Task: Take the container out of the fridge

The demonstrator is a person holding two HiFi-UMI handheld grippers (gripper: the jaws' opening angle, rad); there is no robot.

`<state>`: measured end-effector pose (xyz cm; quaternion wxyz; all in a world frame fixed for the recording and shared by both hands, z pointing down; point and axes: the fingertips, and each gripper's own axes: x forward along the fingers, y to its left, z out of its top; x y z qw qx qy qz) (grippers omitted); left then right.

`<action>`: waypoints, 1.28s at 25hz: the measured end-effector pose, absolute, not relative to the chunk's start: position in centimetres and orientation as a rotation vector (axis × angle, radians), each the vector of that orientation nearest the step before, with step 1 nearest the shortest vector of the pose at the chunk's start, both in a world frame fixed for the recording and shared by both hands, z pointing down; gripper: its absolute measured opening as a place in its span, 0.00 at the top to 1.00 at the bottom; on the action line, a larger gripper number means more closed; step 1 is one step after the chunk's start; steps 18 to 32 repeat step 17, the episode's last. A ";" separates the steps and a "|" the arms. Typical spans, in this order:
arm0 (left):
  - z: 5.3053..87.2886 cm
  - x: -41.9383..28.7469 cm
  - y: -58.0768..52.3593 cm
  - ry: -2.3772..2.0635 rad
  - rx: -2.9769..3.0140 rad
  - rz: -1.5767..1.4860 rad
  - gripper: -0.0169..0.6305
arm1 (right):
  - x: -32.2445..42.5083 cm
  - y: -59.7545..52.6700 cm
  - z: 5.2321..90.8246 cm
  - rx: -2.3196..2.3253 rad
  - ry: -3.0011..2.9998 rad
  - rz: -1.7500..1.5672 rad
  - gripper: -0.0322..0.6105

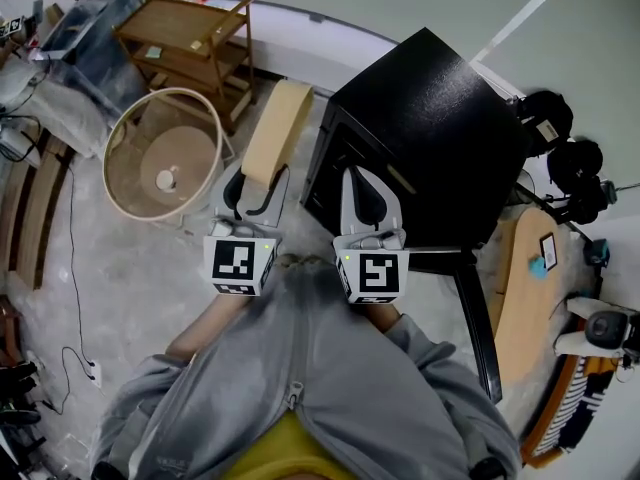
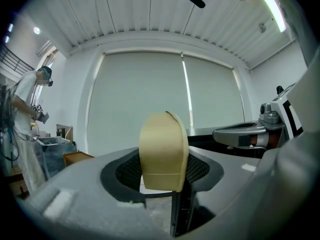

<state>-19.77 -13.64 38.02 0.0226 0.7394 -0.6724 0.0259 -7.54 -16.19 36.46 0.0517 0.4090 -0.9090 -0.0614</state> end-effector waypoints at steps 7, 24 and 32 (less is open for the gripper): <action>38.3 -18.9 -13.6 -2.047 2.317 0.064 0.64 | -6.9 -16.1 36.7 1.273 -2.763 -0.153 0.95; 38.6 -18.9 -13.9 -1.983 2.371 0.046 0.64 | -7.7 -16.0 37.3 1.297 -2.738 -0.169 0.95; 38.6 -18.9 -13.9 -1.983 2.371 0.046 0.64 | -7.7 -16.0 37.3 1.297 -2.738 -0.169 0.95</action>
